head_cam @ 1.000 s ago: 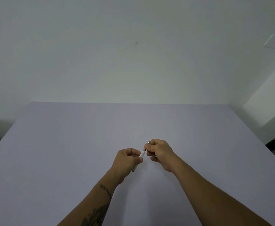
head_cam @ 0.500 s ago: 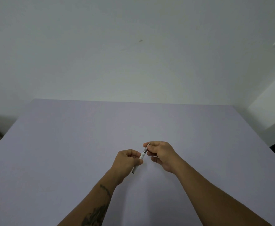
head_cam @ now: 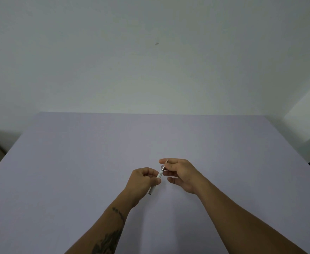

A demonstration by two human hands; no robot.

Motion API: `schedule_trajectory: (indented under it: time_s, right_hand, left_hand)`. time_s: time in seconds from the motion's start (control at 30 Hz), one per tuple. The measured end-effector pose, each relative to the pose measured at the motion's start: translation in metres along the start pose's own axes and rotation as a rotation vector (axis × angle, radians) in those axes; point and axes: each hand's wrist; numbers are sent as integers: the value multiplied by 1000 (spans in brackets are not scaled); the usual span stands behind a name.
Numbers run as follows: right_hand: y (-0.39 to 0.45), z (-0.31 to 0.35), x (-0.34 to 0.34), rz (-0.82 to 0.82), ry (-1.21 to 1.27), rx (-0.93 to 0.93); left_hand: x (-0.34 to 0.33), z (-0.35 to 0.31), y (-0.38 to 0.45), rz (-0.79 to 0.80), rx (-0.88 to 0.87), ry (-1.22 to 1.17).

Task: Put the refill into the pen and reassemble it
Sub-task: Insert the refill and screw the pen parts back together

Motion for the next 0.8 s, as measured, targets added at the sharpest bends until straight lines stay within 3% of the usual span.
schedule_trajectory:
  time_s: [0.43,0.63,0.8]
  right_hand:
    - [7,-11,3,-176,-148,31]
    - [1,-8,20,-18,76,7]
    - [8,-9,25,-71,53,3]
  left_hand:
    - [-12,-3,4,0,-8,69]
    - [-16,-7,9,-11,1,68]
    - [-21,-8,13,-18,14,73]
Point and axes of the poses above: each hand's wrist, its own y-axis towards the middle knuckle, its own x-axis out of the back of the hand, z = x × y, and after that the axes turned 14 degrees about z, right-handed
